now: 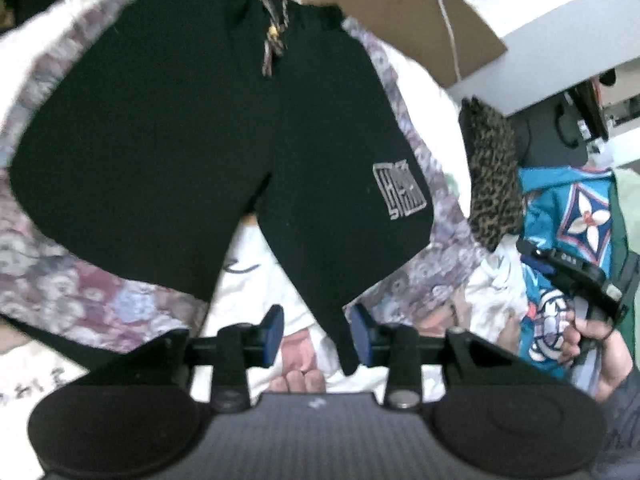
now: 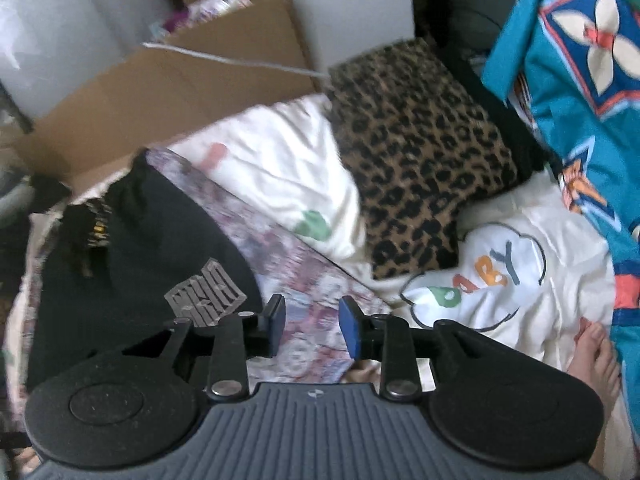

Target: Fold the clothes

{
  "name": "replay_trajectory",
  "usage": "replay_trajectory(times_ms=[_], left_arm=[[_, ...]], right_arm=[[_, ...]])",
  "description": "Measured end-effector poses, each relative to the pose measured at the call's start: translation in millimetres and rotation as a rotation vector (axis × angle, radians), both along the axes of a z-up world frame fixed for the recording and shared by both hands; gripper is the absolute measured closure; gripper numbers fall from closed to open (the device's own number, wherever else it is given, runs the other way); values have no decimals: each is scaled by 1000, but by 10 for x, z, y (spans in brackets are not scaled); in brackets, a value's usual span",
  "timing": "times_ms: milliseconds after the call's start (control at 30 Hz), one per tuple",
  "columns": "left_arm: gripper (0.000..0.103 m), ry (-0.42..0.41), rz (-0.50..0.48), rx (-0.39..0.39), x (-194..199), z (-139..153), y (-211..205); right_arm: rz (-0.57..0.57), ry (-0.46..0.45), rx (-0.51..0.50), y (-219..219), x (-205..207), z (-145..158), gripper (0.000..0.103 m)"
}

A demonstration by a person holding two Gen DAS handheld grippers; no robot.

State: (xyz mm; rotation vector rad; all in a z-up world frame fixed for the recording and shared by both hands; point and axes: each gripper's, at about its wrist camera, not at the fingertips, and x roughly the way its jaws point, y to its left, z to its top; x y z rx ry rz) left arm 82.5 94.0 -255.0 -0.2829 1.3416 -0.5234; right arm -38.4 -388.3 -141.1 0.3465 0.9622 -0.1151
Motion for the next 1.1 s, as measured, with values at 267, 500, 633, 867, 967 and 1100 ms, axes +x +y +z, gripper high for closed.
replay_trajectory(times_ms=[267,500,633,867,967,1100], left_arm=[[39,-145,43,44,-237,922,237],[26,-235,68,74,-421,1424,372],[23,-255,70,69,-499,1594,445],[22,-258,85,79,-632,1765,680],[22,-273,109,89,-683,1841,793],[22,-281,158,117,-732,1923,950]], right_arm=[[87,-118,20,234,-190,960,52],[143,-175,-13,458,-431,1482,48],[141,-197,-22,543,-592,1682,40],[134,-217,-26,650,-849,1860,35],[143,-222,-17,689,-892,1861,35],[162,-240,12,768,-938,1827,35]])
